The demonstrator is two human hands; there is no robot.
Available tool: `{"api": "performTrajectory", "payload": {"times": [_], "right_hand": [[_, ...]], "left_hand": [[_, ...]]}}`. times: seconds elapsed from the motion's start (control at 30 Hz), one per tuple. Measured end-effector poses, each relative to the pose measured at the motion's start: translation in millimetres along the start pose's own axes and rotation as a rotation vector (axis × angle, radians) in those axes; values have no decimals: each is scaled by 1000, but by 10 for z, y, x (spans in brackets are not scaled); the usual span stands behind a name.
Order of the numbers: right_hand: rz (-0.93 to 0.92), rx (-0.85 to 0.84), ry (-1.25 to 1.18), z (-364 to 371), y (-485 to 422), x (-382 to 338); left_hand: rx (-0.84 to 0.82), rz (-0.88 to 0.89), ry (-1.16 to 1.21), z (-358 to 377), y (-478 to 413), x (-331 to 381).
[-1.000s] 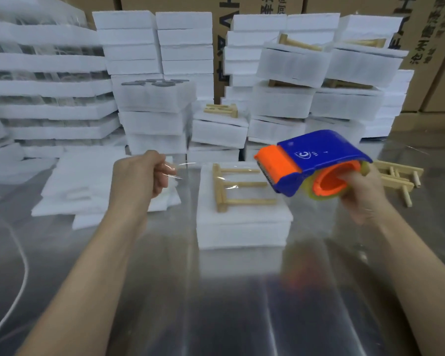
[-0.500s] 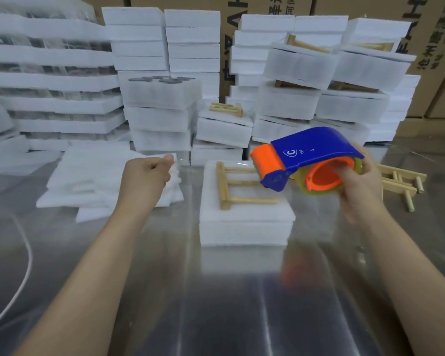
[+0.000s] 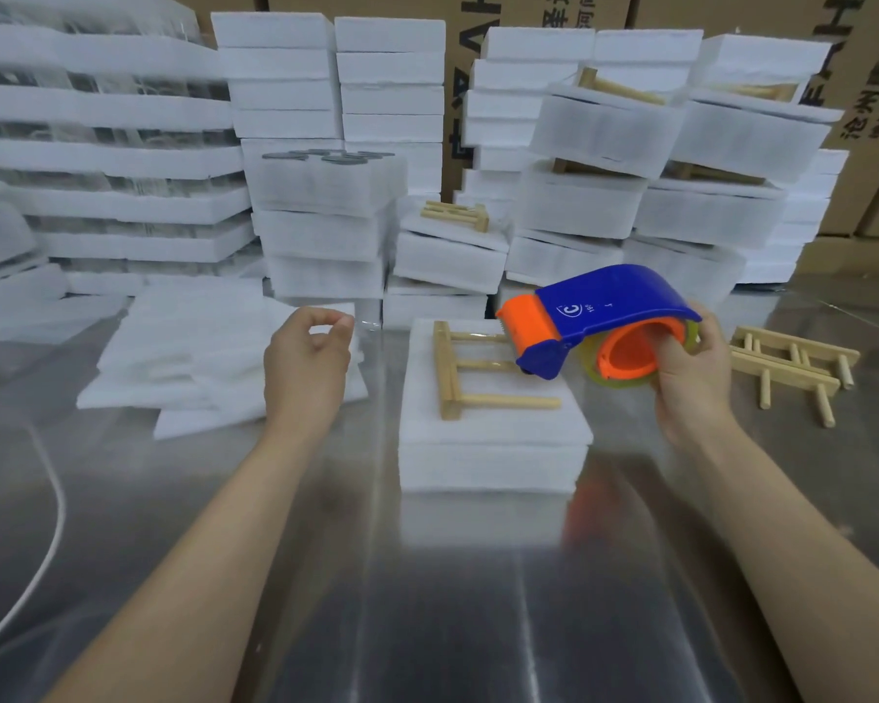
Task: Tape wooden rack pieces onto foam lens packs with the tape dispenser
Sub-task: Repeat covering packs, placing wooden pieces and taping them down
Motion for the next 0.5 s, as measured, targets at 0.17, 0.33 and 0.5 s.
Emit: {"api": "performTrajectory", "payload": {"times": [0.17,0.33,0.5], "right_hand": [[28,22,24,-23,-7,53],[43,34,50,-34,18,88],[91,24,71,-78,60,186]], "left_hand": [[-19,-29,-18,29,-10,-47],[-27,-52,-34,24,2,-86],[-28,-107,-98,69,4,-180]]}}
Point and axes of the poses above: each hand's wrist, its own y-axis away from the middle knuckle, its own z-axis out of the palm, x = y × z, the point moved 2 cm from there along -y, towards the middle knuckle, and after that the axes turned 2 degrees about z, right-handed, at the moved point
